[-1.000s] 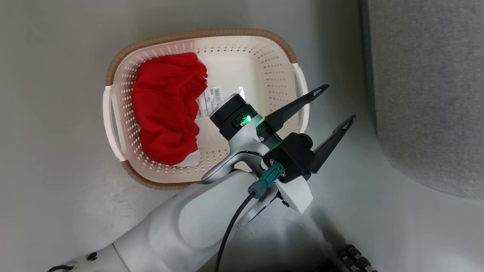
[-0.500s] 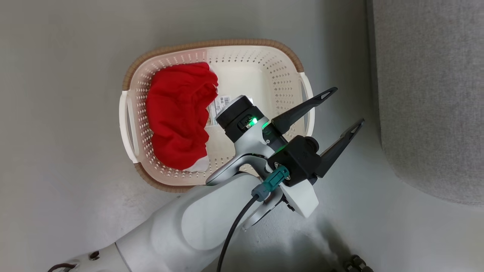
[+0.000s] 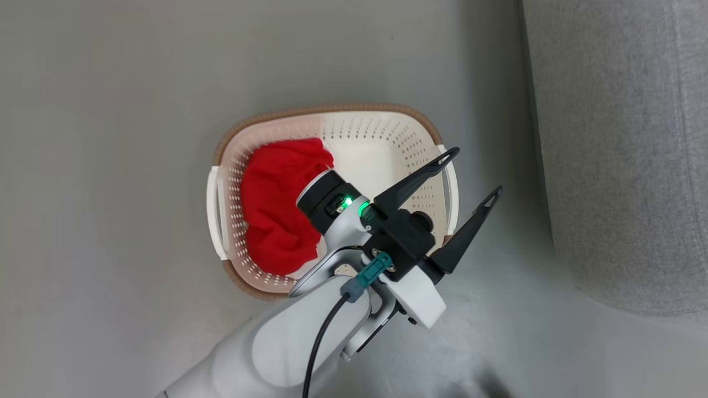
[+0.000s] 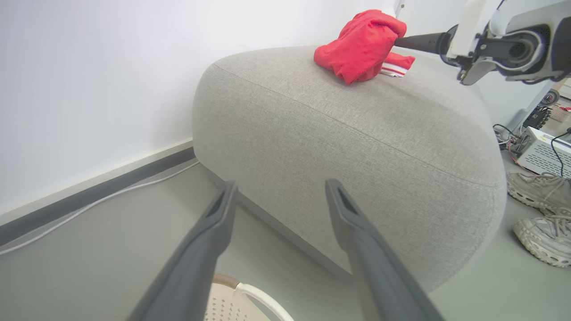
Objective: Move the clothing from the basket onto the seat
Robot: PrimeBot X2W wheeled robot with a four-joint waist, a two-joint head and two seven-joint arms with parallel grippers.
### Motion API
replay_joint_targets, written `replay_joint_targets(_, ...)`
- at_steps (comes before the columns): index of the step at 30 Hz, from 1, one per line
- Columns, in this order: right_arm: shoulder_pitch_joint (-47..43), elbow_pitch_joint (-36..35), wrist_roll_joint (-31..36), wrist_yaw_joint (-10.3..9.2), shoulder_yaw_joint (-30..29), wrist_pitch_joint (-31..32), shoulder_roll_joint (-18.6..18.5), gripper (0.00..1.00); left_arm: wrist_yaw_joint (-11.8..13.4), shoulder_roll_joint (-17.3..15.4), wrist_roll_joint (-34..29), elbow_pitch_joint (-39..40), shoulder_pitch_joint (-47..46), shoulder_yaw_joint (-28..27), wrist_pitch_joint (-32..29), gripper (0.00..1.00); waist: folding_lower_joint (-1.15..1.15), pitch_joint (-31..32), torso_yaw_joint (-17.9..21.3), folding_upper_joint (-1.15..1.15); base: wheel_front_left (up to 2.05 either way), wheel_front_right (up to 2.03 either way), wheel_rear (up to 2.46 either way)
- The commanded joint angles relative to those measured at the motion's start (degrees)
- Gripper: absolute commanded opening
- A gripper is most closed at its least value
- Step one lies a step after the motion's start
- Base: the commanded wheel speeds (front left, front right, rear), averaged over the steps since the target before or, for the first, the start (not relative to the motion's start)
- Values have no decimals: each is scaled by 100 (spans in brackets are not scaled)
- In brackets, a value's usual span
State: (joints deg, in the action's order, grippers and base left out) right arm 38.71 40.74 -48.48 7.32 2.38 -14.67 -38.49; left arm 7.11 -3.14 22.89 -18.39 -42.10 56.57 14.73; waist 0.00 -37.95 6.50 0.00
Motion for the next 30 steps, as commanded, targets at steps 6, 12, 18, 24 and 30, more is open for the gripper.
replay_joint_targets(6, -748, -738, 98, 17, 227, -33, -106, 100, 63, 26, -52, 160, 621, -672, 27, 100, 0, 744, -232, 0, 0, 0, 0)
replay_joint_targets(12, -1066, -1304, 298, 17, 516, -33, 145, 100, 219, 26, -226, 7, 1159, -1375, 27, 100, 0, 1318, -413, 0, 0, 0, 0)
replay_joint_targets(18, -1262, -1683, 409, 17, 762, -33, 401, 100, 248, 26, -443, -16, 1679, -2192, 27, 100, 0, 1849, -631, 0, 0, 0, 0)
replay_joint_targets(24, -1481, -1951, 543, 17, 912, -33, 621, 100, 199, 26, -673, 70, 2210, -3151, 27, 100, 0, 2318, -806, 0, 0, 0, 0)
replay_joint_targets(30, -1721, -2205, 877, 17, 1001, -33, 899, 100, -16, -15, -939, 139, 2654, -4083, 27, 100, 0, 2721, -867, 0, 0, 0, 0)
